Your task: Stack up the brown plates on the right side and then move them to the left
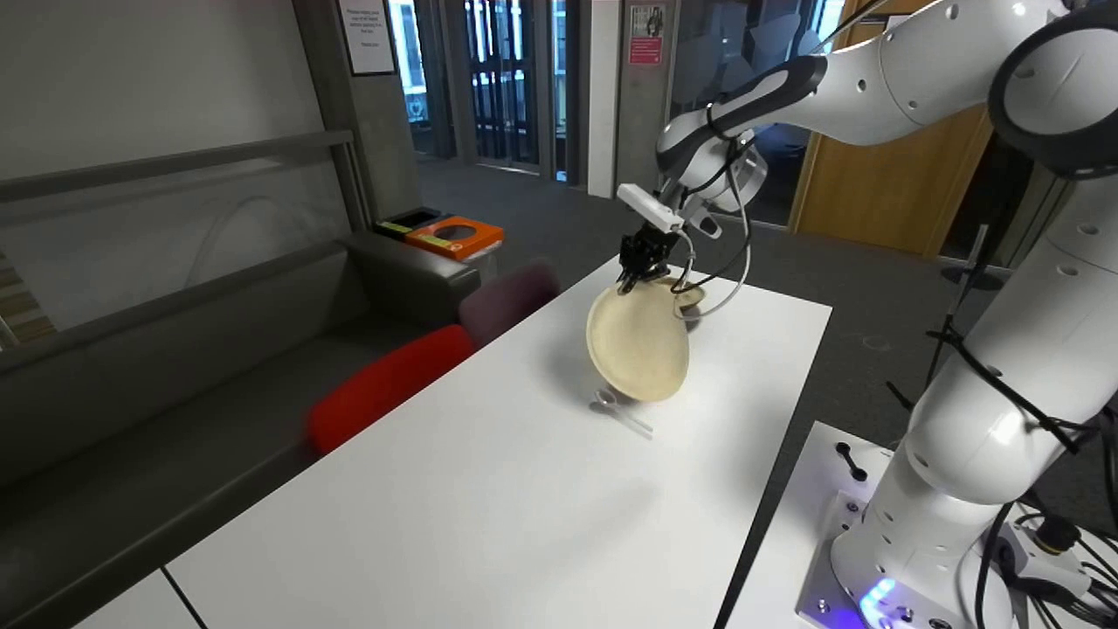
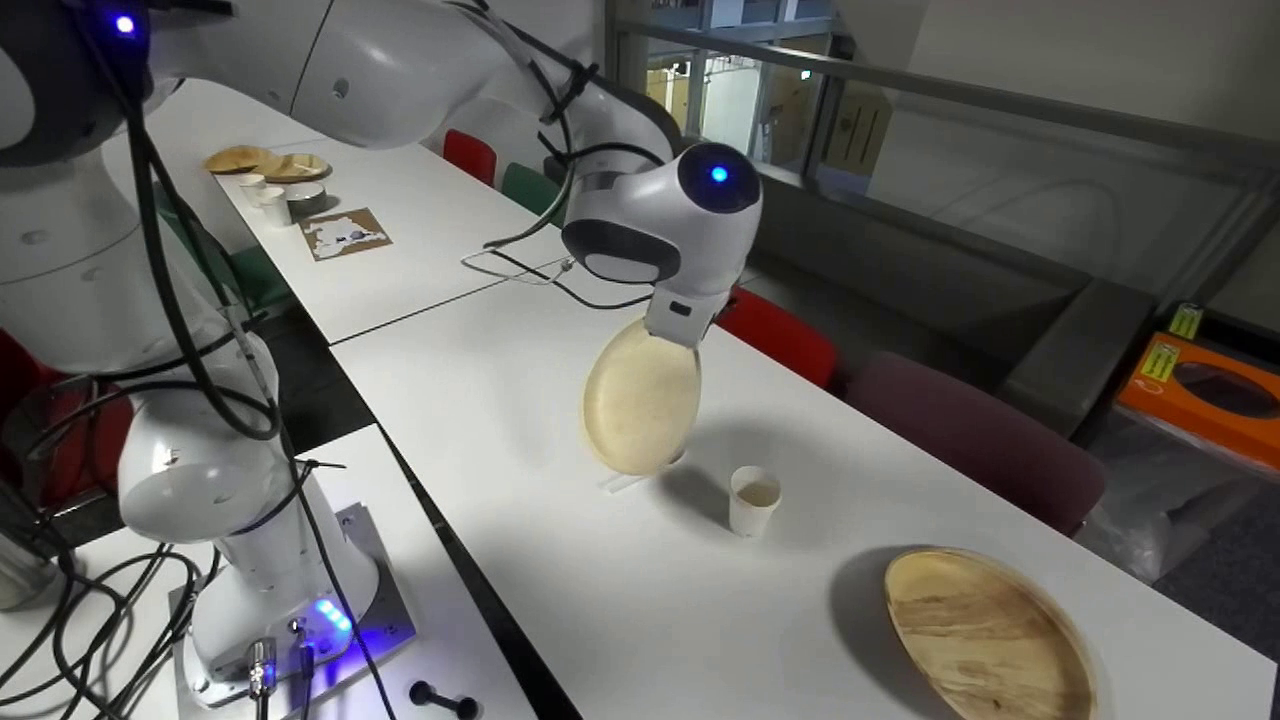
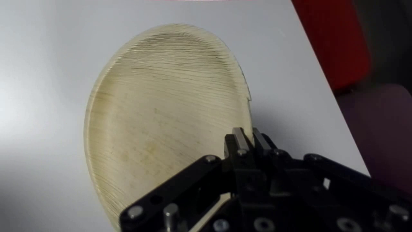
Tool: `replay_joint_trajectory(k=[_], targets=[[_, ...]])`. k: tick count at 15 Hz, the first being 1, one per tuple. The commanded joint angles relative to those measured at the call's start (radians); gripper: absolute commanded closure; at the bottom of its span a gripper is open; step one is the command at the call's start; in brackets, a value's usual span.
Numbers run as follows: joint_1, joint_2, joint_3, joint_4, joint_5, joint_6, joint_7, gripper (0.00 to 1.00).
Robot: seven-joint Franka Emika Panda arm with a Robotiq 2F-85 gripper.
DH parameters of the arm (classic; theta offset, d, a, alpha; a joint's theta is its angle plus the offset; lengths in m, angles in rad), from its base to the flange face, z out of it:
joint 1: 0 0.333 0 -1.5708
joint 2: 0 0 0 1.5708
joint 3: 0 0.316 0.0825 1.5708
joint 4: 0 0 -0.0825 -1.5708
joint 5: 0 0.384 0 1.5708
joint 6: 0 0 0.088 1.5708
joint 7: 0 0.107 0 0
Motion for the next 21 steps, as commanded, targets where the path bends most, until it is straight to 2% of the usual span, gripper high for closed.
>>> replay_joint_trajectory(k=[1, 5, 8, 10, 13, 14, 16, 17, 21], targets=[[-0.068, 0.013, -0.045, 0.106, -0.082, 0.039, 0.112, 0.98], [-0.136, 0.050, -0.110, 0.186, -0.175, 0.092, 0.223, 0.98], [-0.152, 0.096, -0.124, 0.210, -0.267, 0.250, 0.261, 0.98], [-0.139, 0.130, -0.105, 0.189, -0.395, 0.390, 0.329, 0.98], [-0.103, 0.198, -0.101, 0.131, -0.672, 0.607, 0.526, 0.98], [-0.059, 0.234, -0.150, 0.123, -0.764, 0.665, 0.583, 0.98], [0.107, 0.299, -0.335, 0.120, -0.945, 0.730, 0.698, 0.98], [0.157, 0.335, -0.399, 0.131, -1.035, 0.744, 0.758, 0.98], [0.429, 0.415, -0.708, 0.222, -1.384, 0.705, 1.044, 0.98]])
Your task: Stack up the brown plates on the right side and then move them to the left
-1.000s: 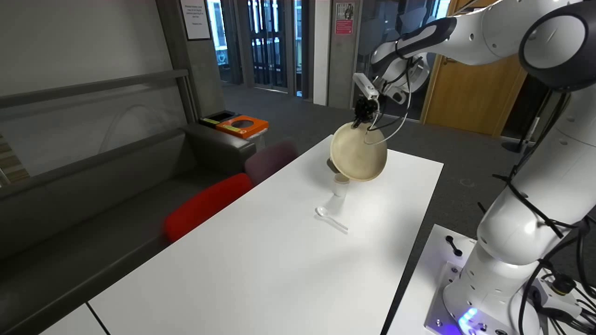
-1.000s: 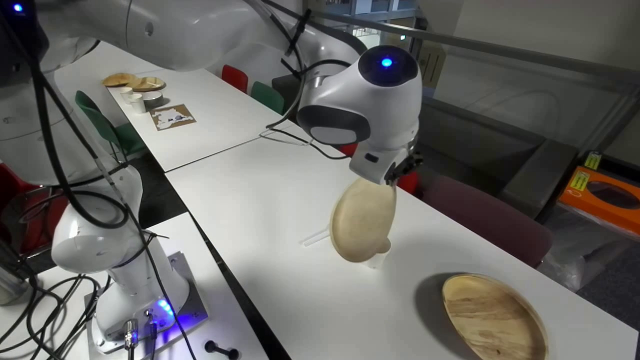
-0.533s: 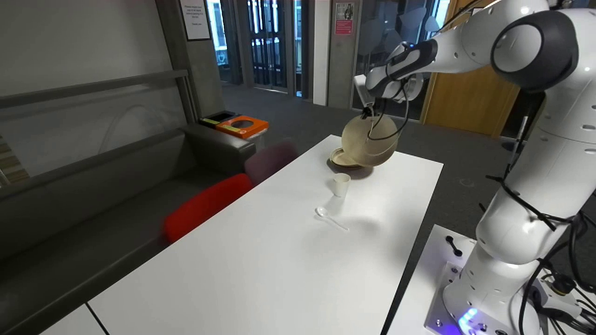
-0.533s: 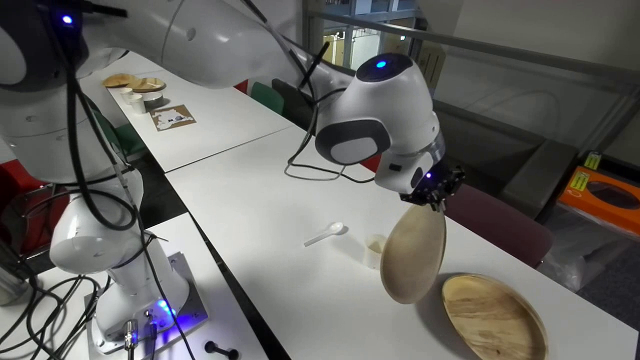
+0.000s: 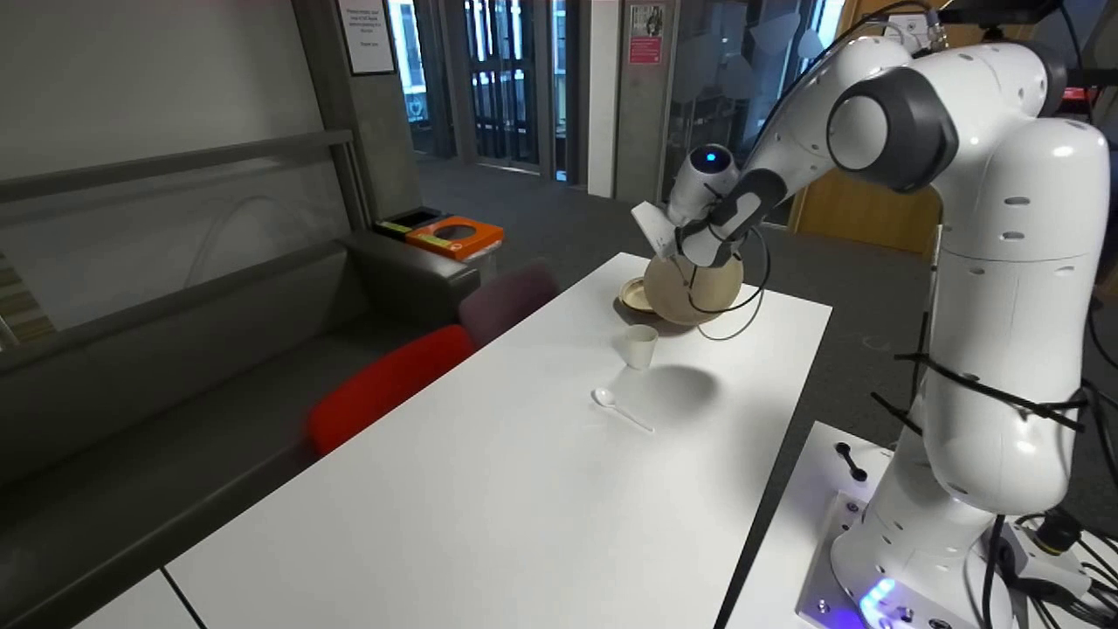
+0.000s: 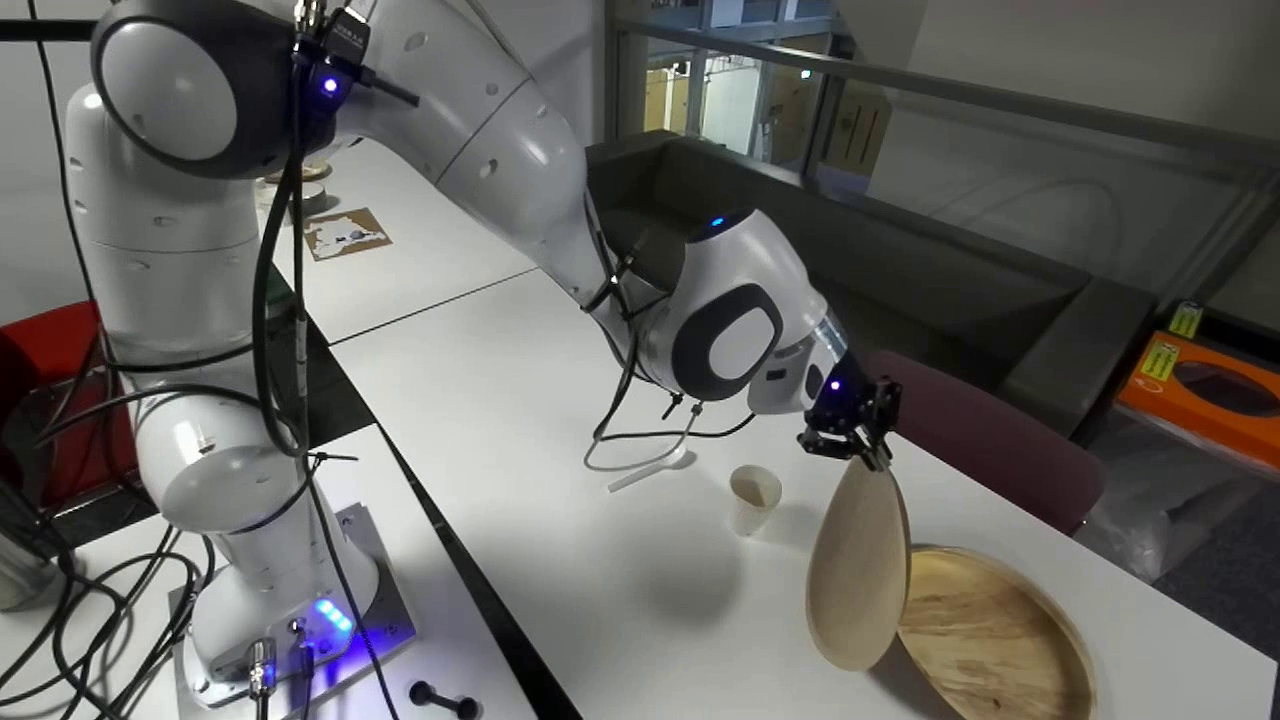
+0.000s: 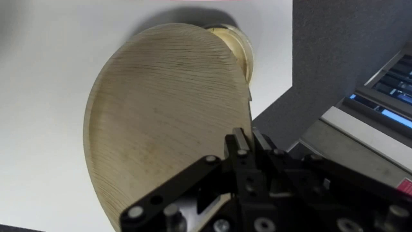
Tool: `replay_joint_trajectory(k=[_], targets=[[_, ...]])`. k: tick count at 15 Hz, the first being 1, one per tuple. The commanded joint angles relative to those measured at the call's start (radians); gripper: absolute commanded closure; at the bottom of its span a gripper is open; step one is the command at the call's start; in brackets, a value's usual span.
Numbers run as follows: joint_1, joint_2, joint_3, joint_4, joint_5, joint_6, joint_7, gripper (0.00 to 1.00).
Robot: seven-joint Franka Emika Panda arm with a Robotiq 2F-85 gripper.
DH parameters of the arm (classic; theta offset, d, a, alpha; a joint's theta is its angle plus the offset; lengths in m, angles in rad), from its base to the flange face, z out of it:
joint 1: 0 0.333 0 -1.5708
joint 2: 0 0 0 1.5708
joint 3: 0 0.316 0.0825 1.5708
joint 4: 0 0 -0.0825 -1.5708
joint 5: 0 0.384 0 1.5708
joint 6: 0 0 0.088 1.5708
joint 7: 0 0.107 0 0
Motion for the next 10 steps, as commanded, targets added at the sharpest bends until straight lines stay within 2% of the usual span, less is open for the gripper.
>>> replay_joint_trajectory(k=[1, 3, 4, 5, 6, 8, 9, 10], targets=[[0.241, 0.031, -0.271, 0.095, -0.280, -0.038, 0.232, 0.98], [0.376, 0.031, -0.424, 0.127, -0.446, -0.068, 0.369, 0.98], [0.415, 0.049, -0.467, 0.154, -0.500, -0.102, 0.411, 0.98], [0.422, 0.022, -0.450, 0.135, -0.498, -0.179, 0.356, 0.98], [0.372, -0.075, -0.350, 0.058, -0.396, -0.214, 0.169, 0.98], [0.300, -0.065, -0.270, 0.021, -0.258, -0.159, 0.041, 0.98], [0.242, -0.044, -0.211, 0.000, -0.167, -0.123, -0.038, 0.98], [0.133, -0.048, -0.092, -0.016, -0.118, -0.121, -0.096, 0.98]])
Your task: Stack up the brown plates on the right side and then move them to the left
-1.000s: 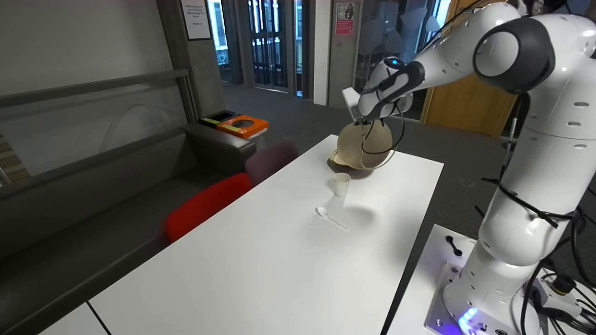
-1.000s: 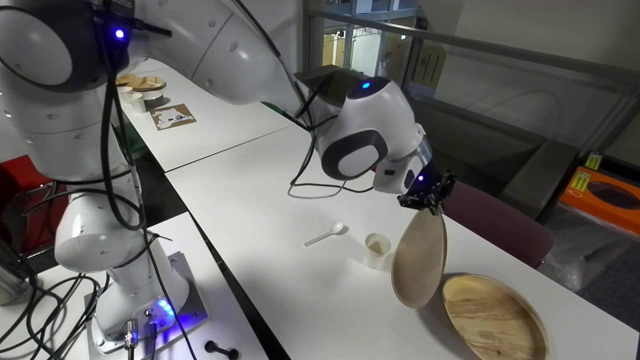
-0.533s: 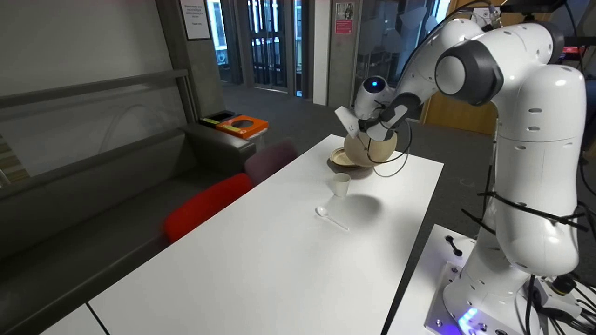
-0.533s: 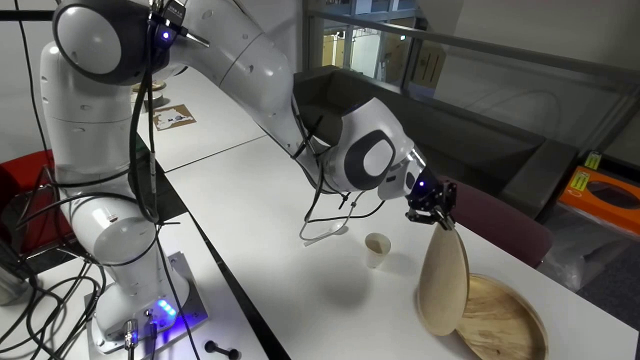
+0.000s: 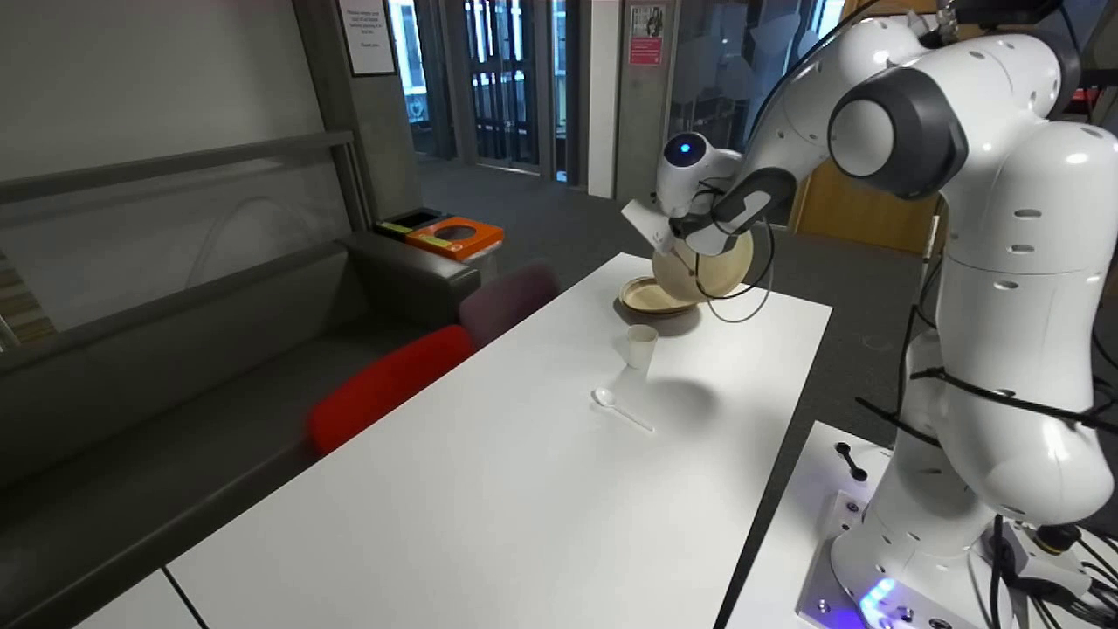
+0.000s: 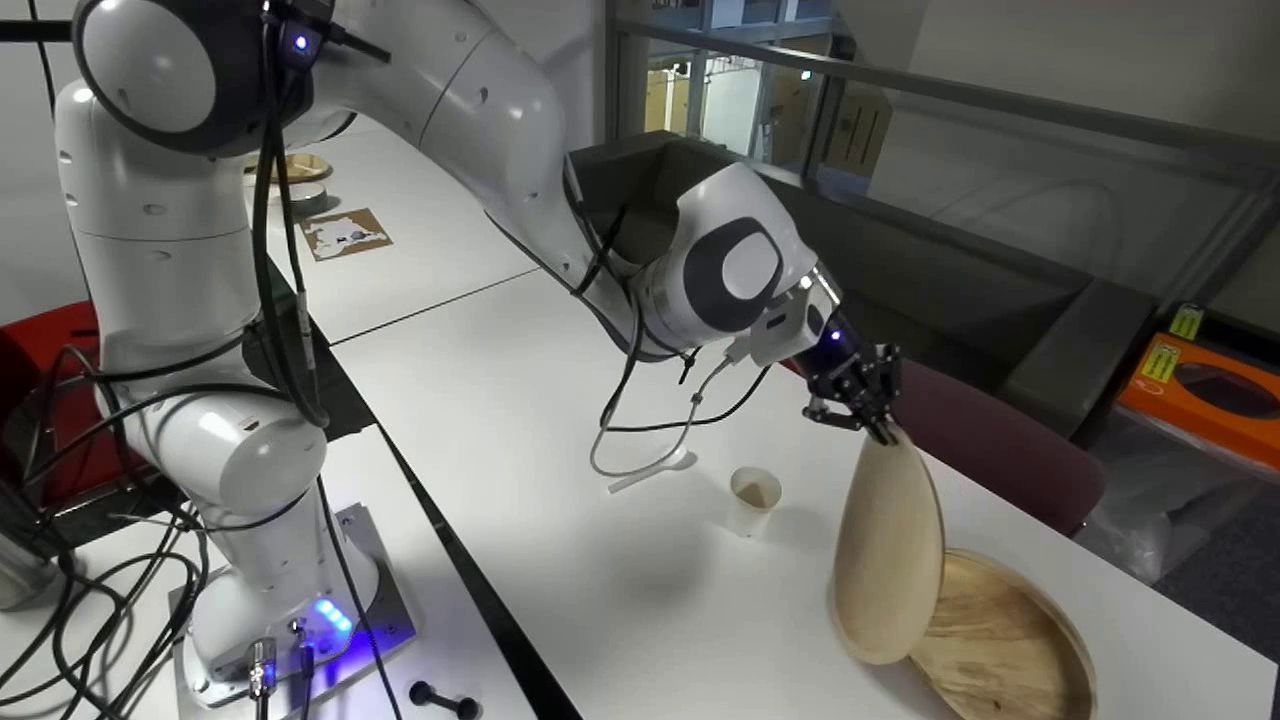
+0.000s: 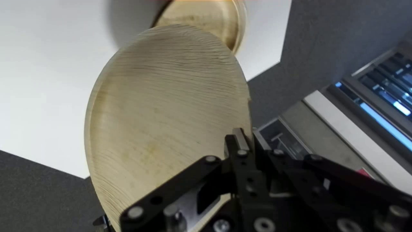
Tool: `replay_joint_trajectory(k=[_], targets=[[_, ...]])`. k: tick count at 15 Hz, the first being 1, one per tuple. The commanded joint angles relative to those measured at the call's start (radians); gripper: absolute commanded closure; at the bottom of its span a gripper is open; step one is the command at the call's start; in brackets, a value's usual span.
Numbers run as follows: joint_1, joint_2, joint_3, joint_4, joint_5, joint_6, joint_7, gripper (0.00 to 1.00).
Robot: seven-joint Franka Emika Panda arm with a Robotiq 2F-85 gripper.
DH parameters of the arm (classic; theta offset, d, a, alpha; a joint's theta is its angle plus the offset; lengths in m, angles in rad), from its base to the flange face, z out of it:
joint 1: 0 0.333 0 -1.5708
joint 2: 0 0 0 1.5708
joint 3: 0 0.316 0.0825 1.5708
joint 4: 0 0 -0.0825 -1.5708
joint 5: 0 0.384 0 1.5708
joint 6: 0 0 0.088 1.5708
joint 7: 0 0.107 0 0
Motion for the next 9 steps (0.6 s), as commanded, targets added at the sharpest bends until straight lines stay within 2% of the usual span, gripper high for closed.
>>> replay_joint_trajectory(k=[1, 2, 4, 7, 9], targets=[[-0.244, -0.028, 0.262, -0.084, 0.220, 0.049, -0.266, 0.98], [-0.305, -0.037, 0.334, -0.107, 0.293, 0.038, -0.338, 0.98], [-0.468, -0.060, 0.506, -0.124, 0.461, -0.044, -0.488, 0.98], [-0.698, -0.127, 0.701, -0.119, 0.750, -0.107, -0.708, 0.98], [-0.847, -0.150, 0.828, -0.069, 0.934, -0.201, -0.848, 0.98]])
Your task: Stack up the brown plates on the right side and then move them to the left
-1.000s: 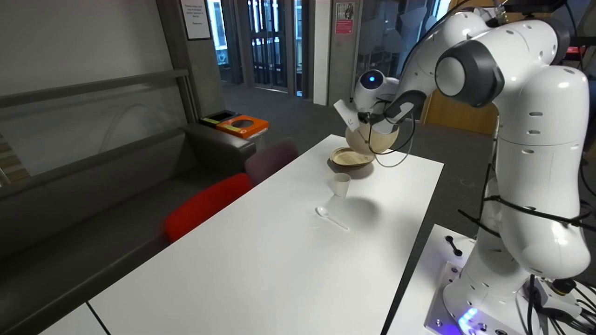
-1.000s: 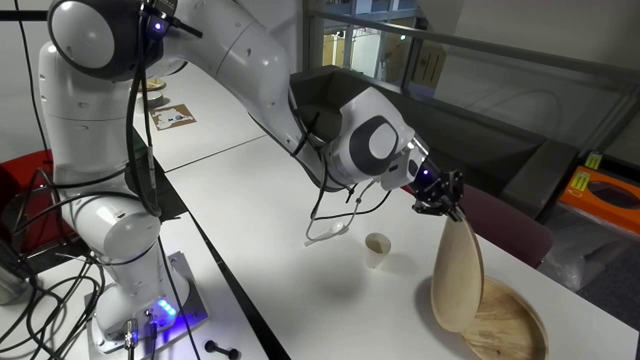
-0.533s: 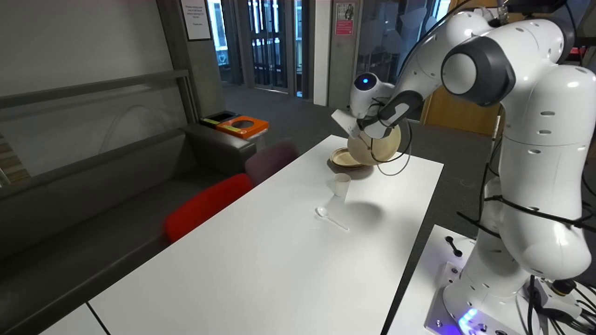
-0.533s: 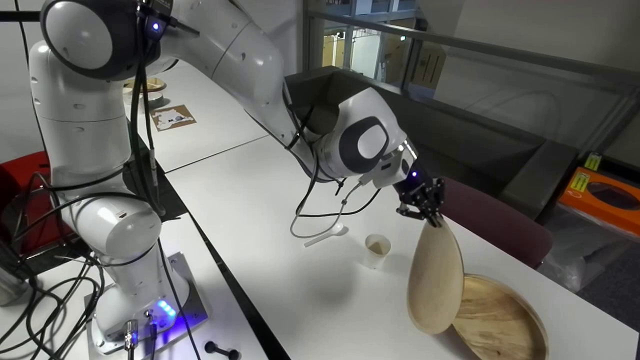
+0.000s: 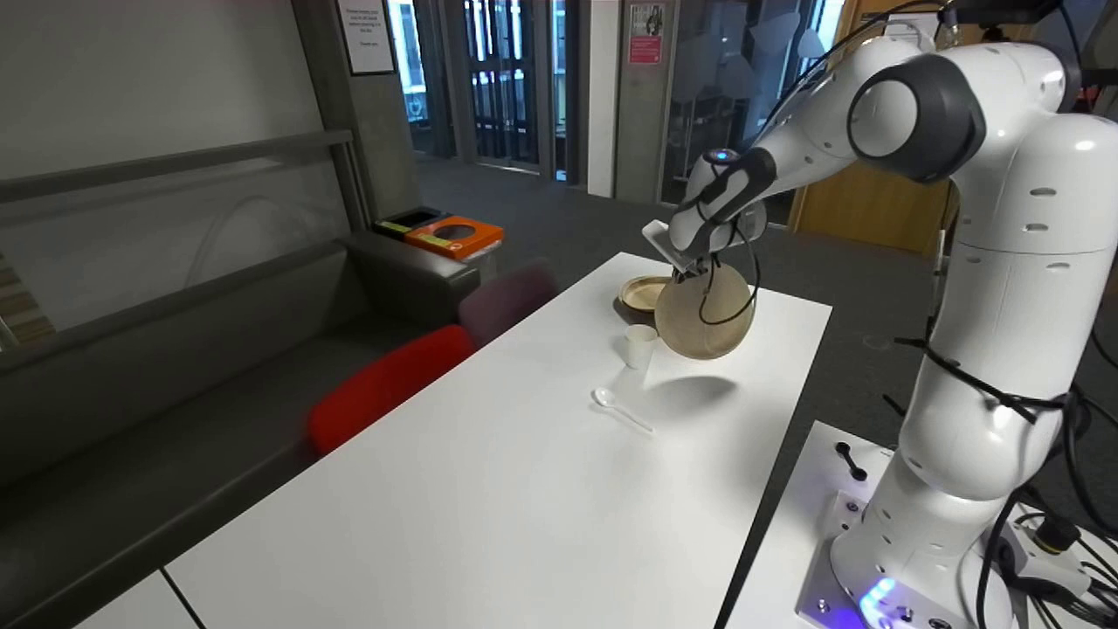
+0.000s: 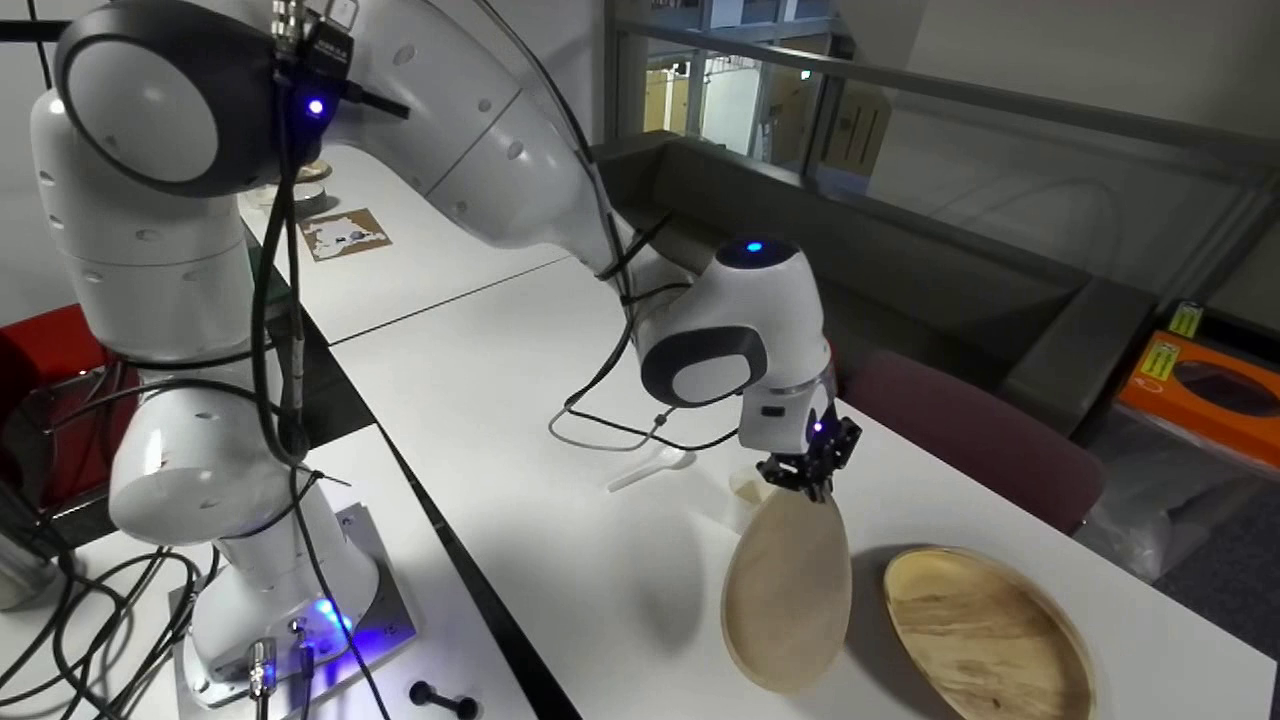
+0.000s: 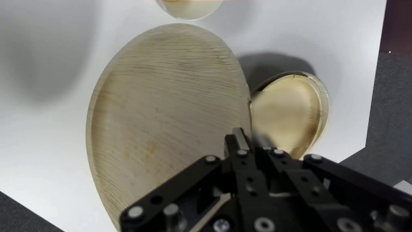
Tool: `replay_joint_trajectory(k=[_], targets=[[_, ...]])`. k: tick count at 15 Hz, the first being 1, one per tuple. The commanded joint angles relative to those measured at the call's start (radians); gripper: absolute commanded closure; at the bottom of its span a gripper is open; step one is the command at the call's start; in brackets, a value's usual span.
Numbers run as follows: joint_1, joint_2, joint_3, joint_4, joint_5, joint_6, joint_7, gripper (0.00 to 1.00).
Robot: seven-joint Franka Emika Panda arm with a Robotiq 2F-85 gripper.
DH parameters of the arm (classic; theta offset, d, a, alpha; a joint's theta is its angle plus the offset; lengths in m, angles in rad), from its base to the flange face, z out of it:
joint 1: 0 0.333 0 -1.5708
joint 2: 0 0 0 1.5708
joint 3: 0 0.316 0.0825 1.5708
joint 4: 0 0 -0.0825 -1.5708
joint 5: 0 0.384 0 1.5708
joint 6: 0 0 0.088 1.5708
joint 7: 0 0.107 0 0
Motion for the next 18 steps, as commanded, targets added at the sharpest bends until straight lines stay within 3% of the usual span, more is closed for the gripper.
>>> replay_joint_trajectory(k=[1, 3, 4, 9, 13, 18], targets=[[-0.265, -0.093, 0.213, 0.073, 0.286, -0.196, -0.236, 0.98], [-0.294, -0.067, 0.175, 0.165, 0.464, -0.324, -0.334, 0.98], [-0.244, -0.042, 0.095, 0.216, 0.543, -0.388, -0.363, 0.98], [-0.288, 0.089, -0.024, 0.388, 0.802, -0.632, -0.357, 0.98], [-0.338, 0.249, -0.050, 0.445, 1.005, -0.669, -0.331, 0.98], [-0.400, 0.423, -0.033, 0.473, 1.197, -0.656, -0.269, 0.98]])
